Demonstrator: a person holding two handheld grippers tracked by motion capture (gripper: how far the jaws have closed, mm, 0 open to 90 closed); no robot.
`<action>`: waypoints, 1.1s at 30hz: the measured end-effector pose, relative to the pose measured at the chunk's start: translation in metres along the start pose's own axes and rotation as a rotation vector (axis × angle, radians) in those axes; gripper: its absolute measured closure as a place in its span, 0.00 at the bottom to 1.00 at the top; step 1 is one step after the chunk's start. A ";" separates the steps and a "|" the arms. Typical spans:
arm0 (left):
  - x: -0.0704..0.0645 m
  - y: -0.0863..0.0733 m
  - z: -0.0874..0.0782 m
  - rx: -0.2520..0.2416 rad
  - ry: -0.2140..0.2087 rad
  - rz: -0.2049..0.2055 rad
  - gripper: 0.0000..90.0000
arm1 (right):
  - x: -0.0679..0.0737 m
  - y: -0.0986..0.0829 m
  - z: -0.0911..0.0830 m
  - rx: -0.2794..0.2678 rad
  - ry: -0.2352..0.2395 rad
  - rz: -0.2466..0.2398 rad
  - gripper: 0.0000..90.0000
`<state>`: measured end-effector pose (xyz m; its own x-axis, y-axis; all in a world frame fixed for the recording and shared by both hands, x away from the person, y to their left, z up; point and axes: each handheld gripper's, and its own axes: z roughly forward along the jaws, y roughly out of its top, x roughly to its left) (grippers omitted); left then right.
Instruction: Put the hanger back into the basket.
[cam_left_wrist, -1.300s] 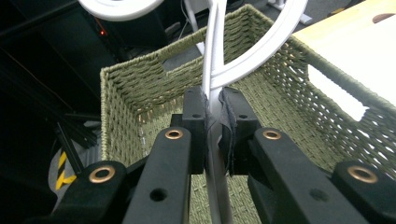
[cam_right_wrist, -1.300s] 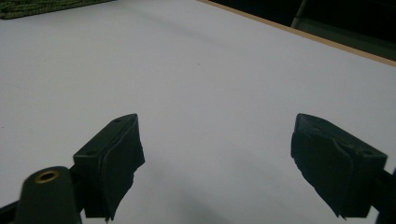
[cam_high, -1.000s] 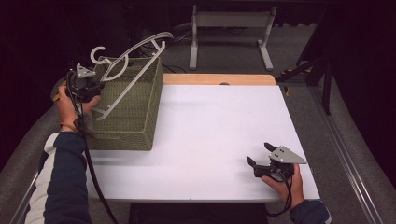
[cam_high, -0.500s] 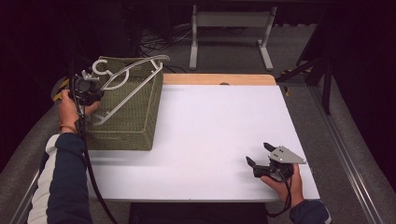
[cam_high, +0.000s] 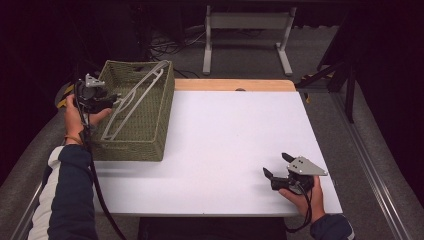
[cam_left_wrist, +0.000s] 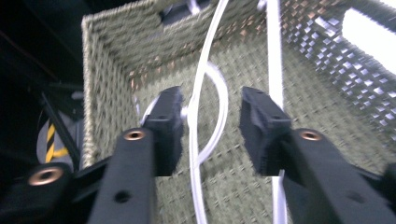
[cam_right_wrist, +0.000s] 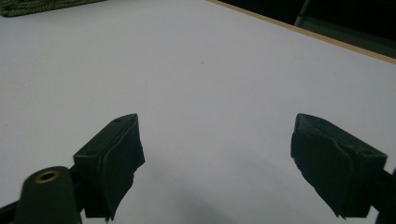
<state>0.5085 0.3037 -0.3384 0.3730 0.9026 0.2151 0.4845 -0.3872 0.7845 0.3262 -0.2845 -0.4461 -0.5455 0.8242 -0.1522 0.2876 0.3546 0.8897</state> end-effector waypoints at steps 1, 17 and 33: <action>-0.002 0.000 -0.002 -0.013 -0.008 0.003 0.62 | 0.000 0.000 0.000 0.000 0.001 -0.002 0.19; -0.042 -0.001 -0.039 -0.266 -0.104 0.020 0.25 | 0.003 0.004 -0.001 -0.024 0.004 -0.015 0.19; -0.088 -0.014 -0.058 -0.427 -0.280 0.051 0.09 | 0.003 0.006 -0.001 -0.033 0.005 -0.019 0.19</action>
<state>0.4232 0.2401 -0.3349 0.6135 0.7769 0.1416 0.1149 -0.2652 0.9573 0.3263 -0.2804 -0.4405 -0.5549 0.8150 -0.1670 0.2507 0.3553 0.9005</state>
